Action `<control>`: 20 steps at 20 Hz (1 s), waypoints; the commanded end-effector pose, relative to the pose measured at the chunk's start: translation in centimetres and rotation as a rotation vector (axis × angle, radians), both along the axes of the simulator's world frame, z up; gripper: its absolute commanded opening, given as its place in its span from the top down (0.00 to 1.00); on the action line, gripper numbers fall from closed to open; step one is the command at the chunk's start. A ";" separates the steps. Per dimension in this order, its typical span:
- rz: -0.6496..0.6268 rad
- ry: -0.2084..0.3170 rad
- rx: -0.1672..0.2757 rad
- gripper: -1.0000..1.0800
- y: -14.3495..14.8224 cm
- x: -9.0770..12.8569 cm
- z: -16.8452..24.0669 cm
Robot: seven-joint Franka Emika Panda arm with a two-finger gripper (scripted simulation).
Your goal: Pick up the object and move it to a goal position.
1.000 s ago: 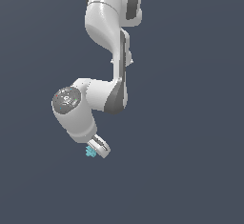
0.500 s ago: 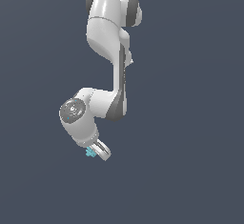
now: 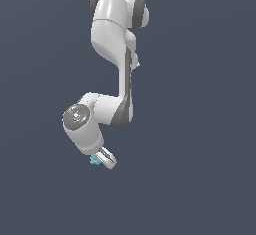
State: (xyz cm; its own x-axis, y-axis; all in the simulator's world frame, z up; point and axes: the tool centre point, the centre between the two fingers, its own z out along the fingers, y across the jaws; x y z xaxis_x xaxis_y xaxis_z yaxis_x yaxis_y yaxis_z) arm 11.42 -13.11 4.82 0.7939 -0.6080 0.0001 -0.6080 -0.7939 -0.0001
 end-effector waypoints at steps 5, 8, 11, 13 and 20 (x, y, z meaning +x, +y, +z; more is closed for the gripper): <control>0.000 0.000 0.000 1.00 0.0 0.0 0.0; 0.000 0.000 0.000 1.00 0.0 0.0 0.0; 0.000 0.000 0.000 1.00 0.0 -0.2 0.2; 0.000 0.000 0.000 1.00 -0.1 -0.5 0.4; 0.000 0.000 0.000 1.00 -0.2 -2.0 1.6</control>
State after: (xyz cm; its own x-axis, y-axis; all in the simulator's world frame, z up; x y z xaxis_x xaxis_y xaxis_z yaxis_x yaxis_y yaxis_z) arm 9.84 -13.28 6.04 0.7939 -0.6081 -0.0009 -0.6081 -0.7939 0.0002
